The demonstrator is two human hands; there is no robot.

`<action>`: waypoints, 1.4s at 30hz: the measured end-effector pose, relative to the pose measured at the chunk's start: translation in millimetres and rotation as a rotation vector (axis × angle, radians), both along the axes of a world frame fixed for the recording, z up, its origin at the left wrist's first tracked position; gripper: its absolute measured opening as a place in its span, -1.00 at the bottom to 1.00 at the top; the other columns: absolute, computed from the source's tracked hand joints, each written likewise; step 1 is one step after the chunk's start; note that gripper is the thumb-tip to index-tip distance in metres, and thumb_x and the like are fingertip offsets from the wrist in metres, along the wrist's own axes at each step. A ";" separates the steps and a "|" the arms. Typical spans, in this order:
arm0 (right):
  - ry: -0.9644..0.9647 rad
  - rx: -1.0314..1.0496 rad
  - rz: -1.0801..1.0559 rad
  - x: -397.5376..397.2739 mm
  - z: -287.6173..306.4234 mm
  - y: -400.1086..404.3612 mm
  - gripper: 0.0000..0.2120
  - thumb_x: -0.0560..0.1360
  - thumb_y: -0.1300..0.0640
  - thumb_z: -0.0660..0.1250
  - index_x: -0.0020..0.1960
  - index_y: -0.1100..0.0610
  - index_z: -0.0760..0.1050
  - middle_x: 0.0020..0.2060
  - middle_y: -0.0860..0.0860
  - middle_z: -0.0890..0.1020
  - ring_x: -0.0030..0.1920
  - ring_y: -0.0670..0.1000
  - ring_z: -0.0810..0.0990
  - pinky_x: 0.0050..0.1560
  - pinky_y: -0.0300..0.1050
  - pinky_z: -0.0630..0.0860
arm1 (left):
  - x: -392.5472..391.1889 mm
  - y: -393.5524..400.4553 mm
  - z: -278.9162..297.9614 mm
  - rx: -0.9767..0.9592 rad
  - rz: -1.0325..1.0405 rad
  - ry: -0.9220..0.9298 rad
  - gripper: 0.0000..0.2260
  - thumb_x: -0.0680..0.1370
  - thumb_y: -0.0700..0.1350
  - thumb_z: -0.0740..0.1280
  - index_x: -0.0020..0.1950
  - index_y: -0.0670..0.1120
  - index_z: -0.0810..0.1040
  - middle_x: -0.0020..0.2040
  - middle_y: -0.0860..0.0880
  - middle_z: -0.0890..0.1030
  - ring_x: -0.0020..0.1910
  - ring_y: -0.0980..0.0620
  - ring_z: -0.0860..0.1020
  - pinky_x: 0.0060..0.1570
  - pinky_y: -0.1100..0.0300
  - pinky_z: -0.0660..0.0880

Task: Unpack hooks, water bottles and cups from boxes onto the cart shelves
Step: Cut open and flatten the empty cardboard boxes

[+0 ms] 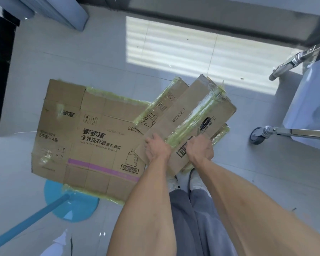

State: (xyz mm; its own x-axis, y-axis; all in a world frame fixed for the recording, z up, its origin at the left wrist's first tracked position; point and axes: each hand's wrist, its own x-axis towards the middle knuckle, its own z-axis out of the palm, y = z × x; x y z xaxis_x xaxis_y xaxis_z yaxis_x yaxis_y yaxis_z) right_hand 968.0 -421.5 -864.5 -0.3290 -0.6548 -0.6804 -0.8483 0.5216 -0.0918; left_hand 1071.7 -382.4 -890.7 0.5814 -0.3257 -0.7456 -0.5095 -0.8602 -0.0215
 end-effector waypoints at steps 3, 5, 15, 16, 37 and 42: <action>0.019 -0.067 -0.061 -7.4 -9.0 -12.0 -0.67 0.63 0.08 0.11 0.10 0.27 0.55 0.01 0.21 0.64 -0.02 0.21 0.61 -0.10 -0.02 0.44 | 4.5 -12.0 -9.4 0.001 -0.053 -0.047 -0.53 0.52 -0.06 0.38 0.37 -0.09 0.30 0.31 -0.21 0.37 0.23 -0.19 0.43 0.17 -0.02 0.40; 0.012 -0.085 -0.098 -12.2 -15.1 -20.0 -0.67 0.64 0.08 0.08 0.14 0.26 0.52 0.03 0.21 0.63 -0.03 0.19 0.57 -0.11 -0.03 0.36 | 7.5 -22.0 -16.1 0.026 -0.080 -0.044 -0.43 0.51 -0.05 0.39 0.43 -0.08 0.23 0.40 -0.23 0.28 0.29 -0.22 0.38 0.26 -0.12 0.38; -0.222 0.186 -0.429 -36.1 -65.0 -15.7 -0.62 0.63 0.15 0.05 0.33 0.29 0.45 0.29 0.24 0.51 0.26 0.22 0.50 0.10 -0.07 0.40 | 42.6 -36.4 -65.8 0.036 -0.270 -0.035 -0.30 0.51 0.29 0.32 0.42 -0.17 0.22 0.19 -0.22 0.52 0.02 -0.17 0.59 0.07 -0.08 0.58; -0.241 0.162 -0.451 -34.3 -65.0 -13.1 -0.62 0.64 0.13 0.05 0.32 0.29 0.45 0.28 0.24 0.51 0.24 0.22 0.50 0.08 -0.07 0.39 | 39.0 -34.5 -65.6 0.055 -0.330 -0.064 -0.30 0.53 0.31 0.26 0.42 -0.18 0.20 0.13 -0.21 0.55 -0.10 -0.13 0.61 -0.05 -0.03 0.61; 0.062 -0.203 0.073 -88.2 -46.6 -27.5 -0.80 0.65 0.15 0.13 0.19 0.19 0.45 0.05 0.13 0.57 0.02 0.17 0.60 -0.03 0.04 0.47 | -100.0 -9.7 -40.3 -0.020 -0.194 -0.042 -0.76 0.60 -0.11 0.17 0.24 -0.16 0.35 0.10 -0.18 0.57 0.06 -0.20 0.57 -0.10 0.06 0.40; 0.042 -0.330 -0.153 -102.9 -47.7 -83.7 -0.86 0.63 0.17 0.18 0.04 0.19 0.49 -0.09 0.09 0.58 -0.18 0.06 0.49 -0.14 -0.04 0.45 | -100.1 -93.8 -39.2 -0.138 -0.221 -0.014 -0.77 0.60 -0.16 0.14 0.25 -0.15 0.36 0.09 -0.18 0.56 0.02 -0.19 0.56 -0.09 0.05 0.39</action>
State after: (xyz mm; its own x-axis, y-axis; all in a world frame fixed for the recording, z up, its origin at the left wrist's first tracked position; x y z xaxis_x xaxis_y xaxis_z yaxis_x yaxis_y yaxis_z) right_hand 865.1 -505.2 -912.2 -0.4631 -0.7781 -0.4243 -0.7693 0.5907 -0.2435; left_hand 971.6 -476.2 -929.9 0.4951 -0.5443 -0.6772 -0.6857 -0.7235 0.0801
